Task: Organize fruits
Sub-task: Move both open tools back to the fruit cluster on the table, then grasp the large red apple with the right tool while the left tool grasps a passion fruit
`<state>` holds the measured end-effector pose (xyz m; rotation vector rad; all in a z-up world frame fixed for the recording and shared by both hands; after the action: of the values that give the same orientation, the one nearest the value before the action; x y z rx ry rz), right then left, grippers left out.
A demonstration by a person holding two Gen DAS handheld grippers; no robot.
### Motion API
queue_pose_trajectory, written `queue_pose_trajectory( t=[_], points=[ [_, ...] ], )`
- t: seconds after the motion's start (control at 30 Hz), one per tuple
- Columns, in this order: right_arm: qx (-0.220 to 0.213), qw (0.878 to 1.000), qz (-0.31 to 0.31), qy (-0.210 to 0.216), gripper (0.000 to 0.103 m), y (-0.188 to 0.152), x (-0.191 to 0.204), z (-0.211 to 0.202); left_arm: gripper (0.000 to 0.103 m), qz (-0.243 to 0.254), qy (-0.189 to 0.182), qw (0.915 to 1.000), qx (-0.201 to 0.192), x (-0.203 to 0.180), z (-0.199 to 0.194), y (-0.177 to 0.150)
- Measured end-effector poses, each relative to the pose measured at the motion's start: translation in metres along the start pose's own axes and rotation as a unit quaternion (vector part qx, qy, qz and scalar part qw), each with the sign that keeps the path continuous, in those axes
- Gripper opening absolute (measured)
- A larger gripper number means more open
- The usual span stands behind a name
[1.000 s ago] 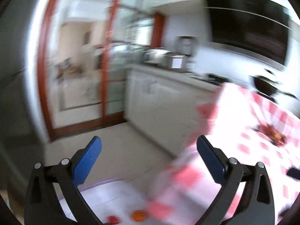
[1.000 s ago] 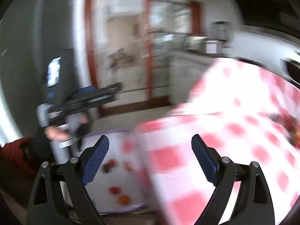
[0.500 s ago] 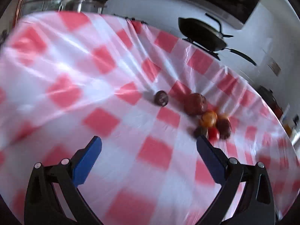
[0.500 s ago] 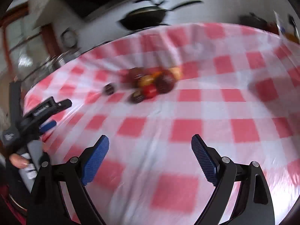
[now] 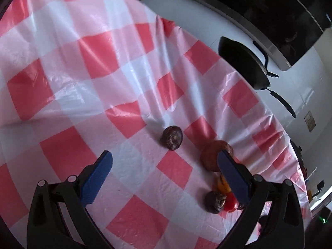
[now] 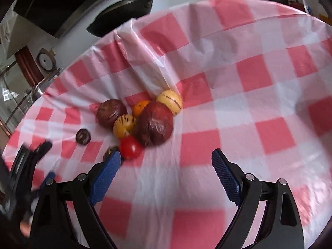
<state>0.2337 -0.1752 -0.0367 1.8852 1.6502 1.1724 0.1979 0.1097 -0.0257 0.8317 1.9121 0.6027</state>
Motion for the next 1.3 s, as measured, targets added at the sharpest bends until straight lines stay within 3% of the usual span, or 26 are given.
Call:
queue_pose_trajectory(
  t=[0.3, 0.57, 0.77, 0.87, 0.9, 0.93, 0.97, 1.07, 1.2, 1.3],
  points=[
    [0.021, 0.999, 0.001, -0.040, 0.087, 0.015, 0.013, 0.048, 0.101, 0.002, 0.003, 1.0000, 0.009, 0.002, 0.001, -0.004],
    [0.048, 0.988, -0.030, -0.143, 0.086, 0.015, 0.011, 0.074, 0.101, -0.018, 0.007, 0.9997, 0.015, 0.011, 0.001, -0.003],
    [0.073, 0.980, -0.033, -0.180, 0.084, 0.019, 0.005, 0.098, 0.101, -0.020, 0.010, 0.9996, 0.017, 0.013, 0.000, -0.003],
    [0.075, 0.982, -0.025, -0.172, 0.080, 0.021, 0.004, 0.105, 0.101, -0.012, 0.010, 0.9997, 0.019, 0.011, 0.001, -0.004],
    [0.075, 0.983, -0.029, -0.162, 0.074, 0.021, 0.006, 0.106, 0.101, -0.011, 0.009, 0.9997, 0.021, 0.010, 0.001, -0.005],
    [0.075, 0.985, -0.031, -0.151, 0.058, 0.021, 0.010, 0.106, 0.101, -0.009, 0.007, 0.9996, 0.024, 0.009, 0.002, -0.005],
    [0.073, 0.988, -0.033, -0.129, 0.055, 0.020, 0.015, 0.103, 0.101, -0.006, 0.006, 0.9996, 0.028, 0.008, 0.003, -0.006],
    [0.072, 0.993, -0.005, -0.091, 0.054, 0.012, 0.012, 0.086, 0.101, 0.006, 0.001, 0.9993, 0.037, 0.005, 0.006, -0.009],
    [0.037, 0.997, 0.037, -0.056, 0.054, 0.000, -0.007, 0.052, 0.101, 0.026, -0.006, 0.9985, 0.047, -0.003, 0.009, -0.014],
    [0.007, 0.994, 0.107, -0.028, 0.055, -0.007, -0.031, 0.030, 0.101, 0.032, -0.008, 0.9983, 0.048, -0.005, 0.009, -0.015]
  ],
)
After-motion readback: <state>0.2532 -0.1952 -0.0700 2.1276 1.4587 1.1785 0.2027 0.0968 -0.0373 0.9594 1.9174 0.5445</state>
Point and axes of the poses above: each gripper's, at about its wrist camera, not at the fingertips, and z roughly the way its jaws point, x to its left, y to its top, the point moved 10 cm from there along z, roughly the way its jaws point, and after that the axes turned 6 degrees about -x, right-handed, at the moved point
